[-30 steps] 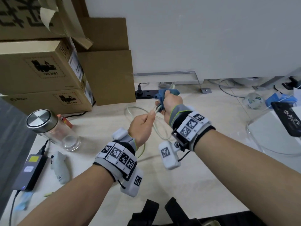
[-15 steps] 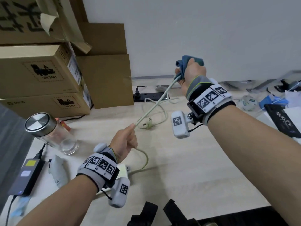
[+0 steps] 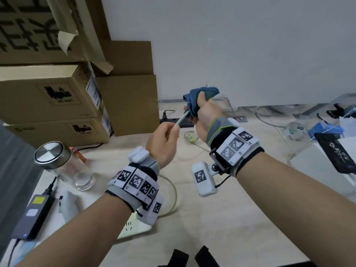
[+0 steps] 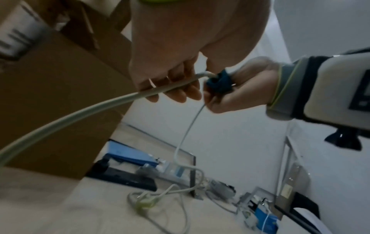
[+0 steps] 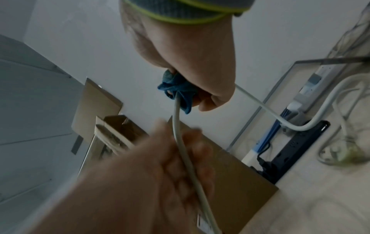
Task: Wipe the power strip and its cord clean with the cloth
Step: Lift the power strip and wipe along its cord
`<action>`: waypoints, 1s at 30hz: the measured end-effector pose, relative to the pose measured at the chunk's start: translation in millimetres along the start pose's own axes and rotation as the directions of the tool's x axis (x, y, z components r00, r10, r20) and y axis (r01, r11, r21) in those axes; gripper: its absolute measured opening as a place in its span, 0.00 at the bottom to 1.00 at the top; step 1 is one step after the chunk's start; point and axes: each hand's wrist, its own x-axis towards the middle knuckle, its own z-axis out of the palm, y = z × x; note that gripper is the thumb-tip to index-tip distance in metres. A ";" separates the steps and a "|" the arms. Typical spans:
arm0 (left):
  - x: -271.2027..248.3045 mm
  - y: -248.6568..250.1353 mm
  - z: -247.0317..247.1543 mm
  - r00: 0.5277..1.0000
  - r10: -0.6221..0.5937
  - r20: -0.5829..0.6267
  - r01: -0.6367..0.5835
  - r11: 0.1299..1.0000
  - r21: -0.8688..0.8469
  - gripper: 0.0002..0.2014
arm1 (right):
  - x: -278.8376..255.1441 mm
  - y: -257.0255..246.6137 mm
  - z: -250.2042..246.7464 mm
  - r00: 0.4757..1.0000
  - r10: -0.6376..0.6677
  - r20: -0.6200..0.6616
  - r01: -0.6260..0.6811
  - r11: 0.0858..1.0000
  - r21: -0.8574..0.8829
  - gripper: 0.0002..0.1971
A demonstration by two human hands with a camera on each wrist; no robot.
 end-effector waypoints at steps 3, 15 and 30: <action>4.3 16.1 3.0 0.998 0.034 -0.054 -0.036 0.999 -0.035 0.21 | 0.5 11.7 1.0 0.991 0.120 -0.060 -0.120 0.993 -0.005 0.16; -3.1 -25.2 -41.8 0.998 0.025 0.055 -0.023 0.999 -0.040 0.29 | 22.9 -28.6 -32.5 0.937 0.263 -0.229 -0.260 0.965 0.040 0.18; -4.7 -45.0 -35.2 0.954 0.010 0.298 -0.084 0.969 0.234 0.09 | 35.3 -14.0 -53.0 0.950 0.168 -0.261 -0.100 0.961 0.257 0.18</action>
